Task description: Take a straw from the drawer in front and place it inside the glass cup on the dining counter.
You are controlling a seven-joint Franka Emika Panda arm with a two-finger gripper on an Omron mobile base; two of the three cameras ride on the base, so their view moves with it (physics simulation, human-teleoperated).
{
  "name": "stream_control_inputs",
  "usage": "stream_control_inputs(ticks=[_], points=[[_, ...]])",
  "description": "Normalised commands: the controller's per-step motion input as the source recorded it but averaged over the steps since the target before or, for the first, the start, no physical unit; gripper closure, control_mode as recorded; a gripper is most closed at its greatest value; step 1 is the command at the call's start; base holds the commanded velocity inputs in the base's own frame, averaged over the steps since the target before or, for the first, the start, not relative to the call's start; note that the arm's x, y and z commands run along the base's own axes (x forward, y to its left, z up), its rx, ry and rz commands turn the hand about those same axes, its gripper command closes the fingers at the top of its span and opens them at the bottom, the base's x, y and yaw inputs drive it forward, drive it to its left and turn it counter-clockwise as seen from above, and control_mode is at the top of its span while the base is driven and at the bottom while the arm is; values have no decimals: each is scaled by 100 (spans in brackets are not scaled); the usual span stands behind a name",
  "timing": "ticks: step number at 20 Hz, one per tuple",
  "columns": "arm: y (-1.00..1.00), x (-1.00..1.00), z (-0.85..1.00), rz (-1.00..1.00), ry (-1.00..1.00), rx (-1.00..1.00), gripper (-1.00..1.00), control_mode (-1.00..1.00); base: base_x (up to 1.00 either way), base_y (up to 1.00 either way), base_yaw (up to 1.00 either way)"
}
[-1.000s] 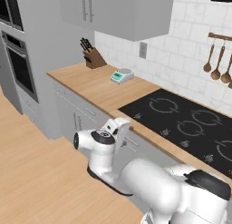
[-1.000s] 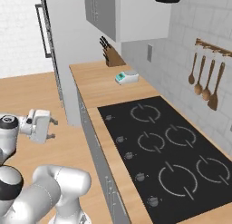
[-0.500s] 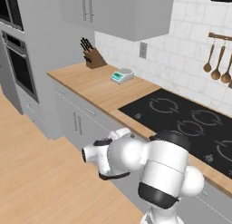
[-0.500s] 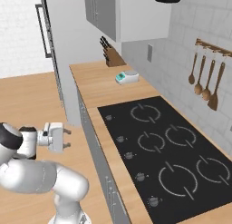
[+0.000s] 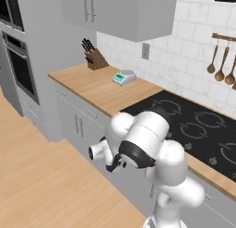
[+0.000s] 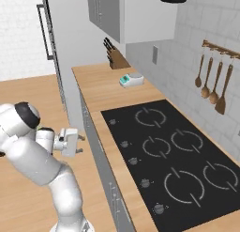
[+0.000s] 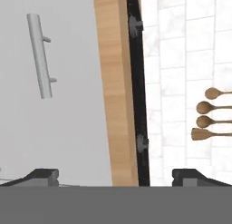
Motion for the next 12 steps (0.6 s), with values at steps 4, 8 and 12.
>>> stream_control_inputs(ticks=[4,8,12], points=[[-4,46,-63,0,2,0,-100,-100,0,0,0],[-12,16,-44,0,0,0,-100,-100,0,0,0],[-14,26,-30,0,0,0,-100,-100,0,0,0]])
